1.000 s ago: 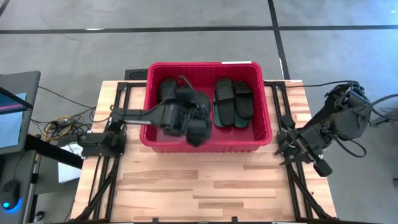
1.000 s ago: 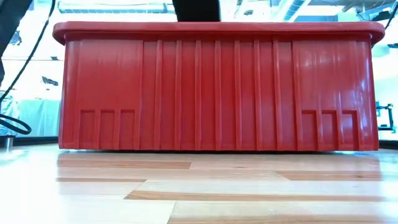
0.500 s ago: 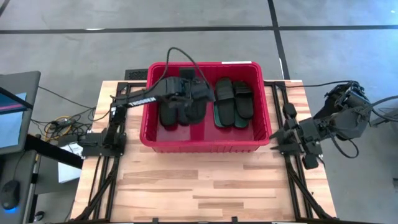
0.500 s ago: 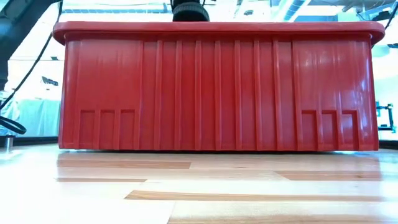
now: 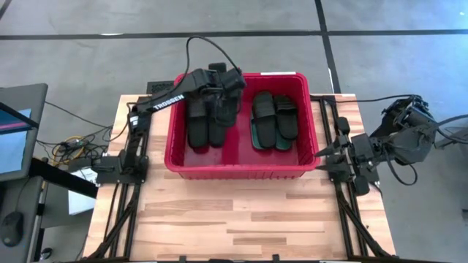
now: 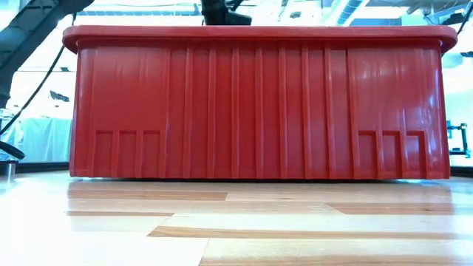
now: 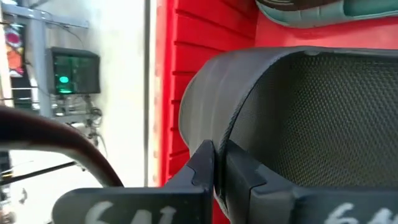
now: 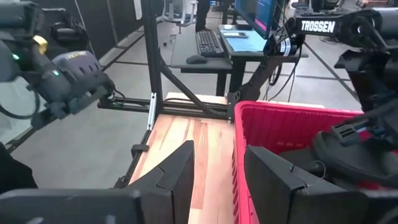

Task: Pick and place slides into bin
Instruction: Put the black slipper into the red organizer bin

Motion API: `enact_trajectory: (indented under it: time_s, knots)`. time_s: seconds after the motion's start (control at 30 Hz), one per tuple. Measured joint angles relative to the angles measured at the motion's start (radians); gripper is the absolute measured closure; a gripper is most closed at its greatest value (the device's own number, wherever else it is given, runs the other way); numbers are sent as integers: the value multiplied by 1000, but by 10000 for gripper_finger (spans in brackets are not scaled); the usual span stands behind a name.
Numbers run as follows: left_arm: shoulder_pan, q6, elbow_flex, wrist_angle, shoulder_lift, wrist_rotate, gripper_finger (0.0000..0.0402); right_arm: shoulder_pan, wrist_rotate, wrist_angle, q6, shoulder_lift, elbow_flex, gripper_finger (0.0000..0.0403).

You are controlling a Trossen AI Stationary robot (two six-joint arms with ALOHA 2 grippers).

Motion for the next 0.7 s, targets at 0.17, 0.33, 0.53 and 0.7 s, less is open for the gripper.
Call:
enact_trajectory:
  time_s: [0.17, 0.33, 0.53, 0.7]
  knots:
    - [21, 7, -87, 71, 2, 16, 401, 0, 10, 0, 0, 0, 0, 275]
    - [32, 39, -197, 158, 1, 12, 401, 0, 27, 0, 0, 0, 0, 275]
    - [59, 44, -297, 241, 0, -4, 401, 0, 27, 0, 0, 0, 0, 275]
    - [76, 65, -366, 297, -6, 0, 401, 0, 52, 0, 2, 0, 0, 275]
